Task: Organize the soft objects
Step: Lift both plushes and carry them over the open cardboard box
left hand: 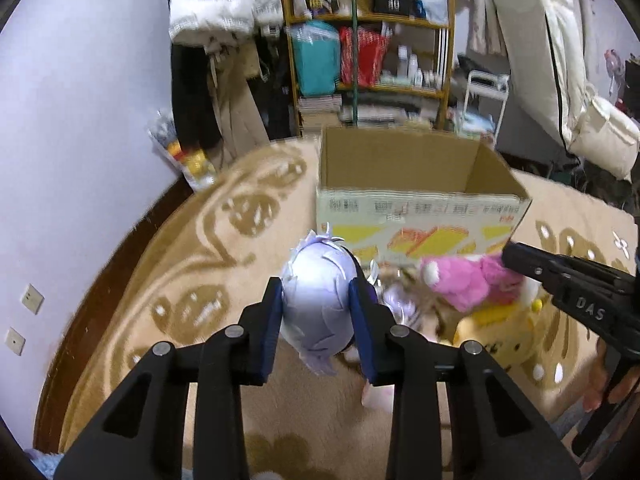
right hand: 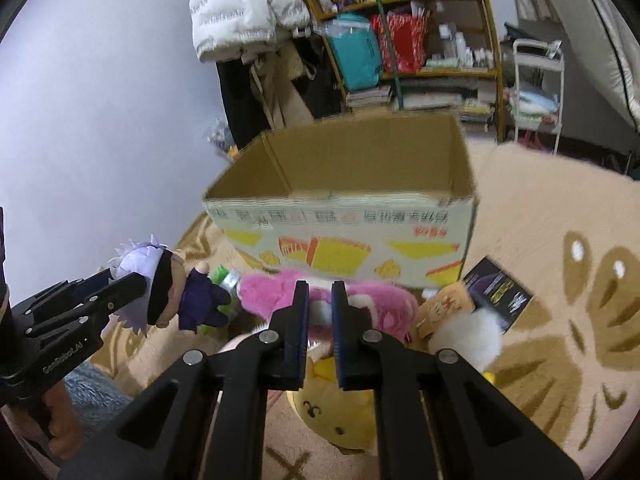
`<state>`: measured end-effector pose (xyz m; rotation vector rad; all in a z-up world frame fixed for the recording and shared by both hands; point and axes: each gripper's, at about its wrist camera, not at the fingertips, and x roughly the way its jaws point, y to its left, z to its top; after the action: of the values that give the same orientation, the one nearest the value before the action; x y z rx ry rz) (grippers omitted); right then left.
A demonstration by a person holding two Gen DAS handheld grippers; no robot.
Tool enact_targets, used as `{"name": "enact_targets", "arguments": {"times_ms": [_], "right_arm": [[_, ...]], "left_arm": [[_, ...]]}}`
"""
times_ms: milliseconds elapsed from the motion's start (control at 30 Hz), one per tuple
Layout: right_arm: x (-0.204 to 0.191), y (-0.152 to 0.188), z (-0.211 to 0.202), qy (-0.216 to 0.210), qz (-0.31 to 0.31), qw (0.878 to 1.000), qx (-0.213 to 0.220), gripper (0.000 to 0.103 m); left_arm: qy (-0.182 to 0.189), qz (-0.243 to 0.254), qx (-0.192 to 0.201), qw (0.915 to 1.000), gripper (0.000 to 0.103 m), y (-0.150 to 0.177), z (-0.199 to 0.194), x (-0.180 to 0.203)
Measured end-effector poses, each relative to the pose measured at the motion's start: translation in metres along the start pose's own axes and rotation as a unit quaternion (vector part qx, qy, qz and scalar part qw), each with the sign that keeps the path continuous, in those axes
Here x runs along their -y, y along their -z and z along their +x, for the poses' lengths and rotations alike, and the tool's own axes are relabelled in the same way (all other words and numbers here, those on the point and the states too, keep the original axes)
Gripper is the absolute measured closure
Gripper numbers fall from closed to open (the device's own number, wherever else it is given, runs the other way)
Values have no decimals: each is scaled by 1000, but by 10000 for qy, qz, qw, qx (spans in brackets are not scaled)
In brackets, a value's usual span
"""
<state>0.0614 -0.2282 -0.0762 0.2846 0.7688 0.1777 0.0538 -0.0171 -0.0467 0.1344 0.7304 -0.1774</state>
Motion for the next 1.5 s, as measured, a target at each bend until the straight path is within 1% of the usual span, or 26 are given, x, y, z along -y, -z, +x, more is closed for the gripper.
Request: {"name": "enact_targets", "arguments": {"times_ms": [167, 200, 333, 467, 633, 767, 867, 933, 967, 1100, 1233, 1300, 1500], "right_arm": [[-8, -15, -33, 56, -123, 9986, 503, 95], [-9, -17, -37, 62, -146, 9983, 559, 95], [-9, -32, -51, 37, -133, 9969, 777, 96], [-9, -45, -53, -28, -103, 9960, 885, 96], [-10, -66, -54, -26, -202, 9945, 1024, 96], [-10, -90, -52, -7, -292, 9924, 1194, 96], [-7, -105, -46, 25, -332, 9910, 1293, 96], [-6, -113, -39, 142, -404, 9905, 1307, 96], [-5, -117, -35, 188, -425, 9905, 1295, 96], [1, -125, -10, 305, -500, 9928, 1041, 96], [4, -120, 12, 471, -697, 9936, 753, 96], [7, -115, 15, 566, -739, 9927, 770, 96], [18, -104, 23, 592, -649, 9943, 603, 96]], "left_arm": [[-63, -33, 546, 9985, 71, -12, -23, -2], [-125, -62, 593, 9981, 71, -14, -26, -3], [-94, -101, 751, 9971, 71, -26, -34, -5], [-146, -114, 945, 9954, 71, -41, -40, -2], [-84, -113, 1168, 9931, 71, -66, -41, 3], [11, -43, 1308, 9914, 71, -86, -34, 10], [36, 30, 1347, 9909, 71, -98, -20, 17], [35, 56, 1322, 9912, 71, -101, -9, 19], [35, 90, 1228, 9924, 71, -103, 1, 21], [58, 110, 996, 9950, 70, -103, 29, 26], [111, 14, 748, 9971, 70, -99, 50, 27], [111, -14, 568, 9983, 70, -97, 62, 29], [-48, 252, 358, 9990, 68, -85, 79, 35]]}}
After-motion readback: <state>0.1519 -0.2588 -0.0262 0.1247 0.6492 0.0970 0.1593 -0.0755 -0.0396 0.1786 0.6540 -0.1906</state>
